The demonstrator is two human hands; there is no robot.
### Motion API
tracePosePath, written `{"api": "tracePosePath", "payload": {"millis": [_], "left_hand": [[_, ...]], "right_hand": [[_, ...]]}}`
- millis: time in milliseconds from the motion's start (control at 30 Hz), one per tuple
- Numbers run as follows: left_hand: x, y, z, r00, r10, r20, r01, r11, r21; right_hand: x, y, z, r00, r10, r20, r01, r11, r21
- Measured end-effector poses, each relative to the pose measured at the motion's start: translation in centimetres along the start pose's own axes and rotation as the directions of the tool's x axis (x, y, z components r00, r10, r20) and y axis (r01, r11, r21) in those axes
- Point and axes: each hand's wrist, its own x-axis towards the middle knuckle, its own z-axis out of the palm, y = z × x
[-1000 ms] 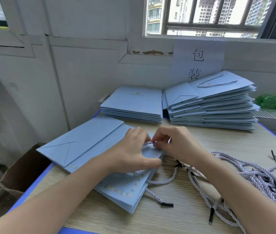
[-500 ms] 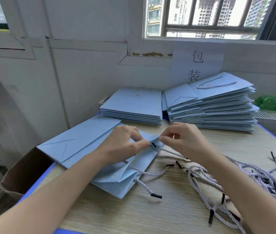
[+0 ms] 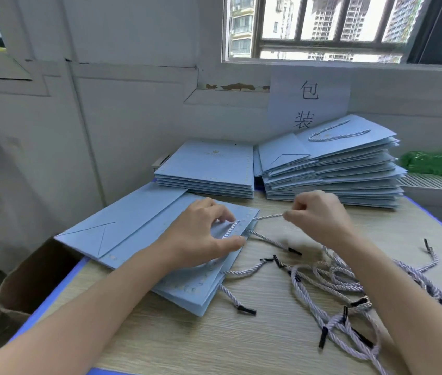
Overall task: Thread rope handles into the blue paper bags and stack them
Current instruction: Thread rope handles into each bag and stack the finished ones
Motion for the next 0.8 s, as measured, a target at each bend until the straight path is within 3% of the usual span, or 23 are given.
{"api": "tracePosePath", "payload": {"millis": [100, 233, 333, 533, 633, 733, 800], "left_hand": [[-0.1, 0.1, 0.3, 1.0, -0.002, -0.02, 0.003, 0.999, 0.053], [-0.1, 0.2, 0.7, 0.997, -0.061, -0.054, 0.061, 0.998, 0.002], [0.0, 0.3, 1.1, 0.996, -0.056, -0.068, 0.058, 0.998, 0.029], [-0.5, 1.4, 0.7, 0.993, -0.036, -0.115, 0.05, 0.992, 0.118], [-0.8, 3.1, 0.1, 0.993, -0.049, -0.108, 0.074, 0.969, 0.235], [-1.0, 5.5, -1.8, 0.993, -0.003, -0.117, 0.032, 0.97, 0.24], [-1.3, 7.0, -3.7, 0.976, 0.015, -0.217, 0.018, 0.989, 0.148]], "right_hand": [[-0.4, -0.5, 1.1, 0.994, -0.023, 0.102, 0.038, 0.988, -0.15], [-0.9, -1.5, 0.3, 0.944, -0.164, 0.287, 0.148, 0.986, 0.078], [-1.6, -2.4, 1.0, 0.86, -0.218, 0.461, 0.23, 0.973, 0.032], [-1.6, -4.8, 1.0, 0.855, -0.126, 0.503, 0.249, 0.951, -0.184], [-3.0, -6.1, 1.1, 0.893, -0.119, 0.434, 0.264, 0.919, -0.291], [-4.4, -6.7, 1.5, 0.95, -0.109, 0.294, 0.172, 0.965, -0.199], [-5.0, -7.0, 0.7, 0.971, -0.073, 0.227, 0.091, 0.993, -0.069]]}}
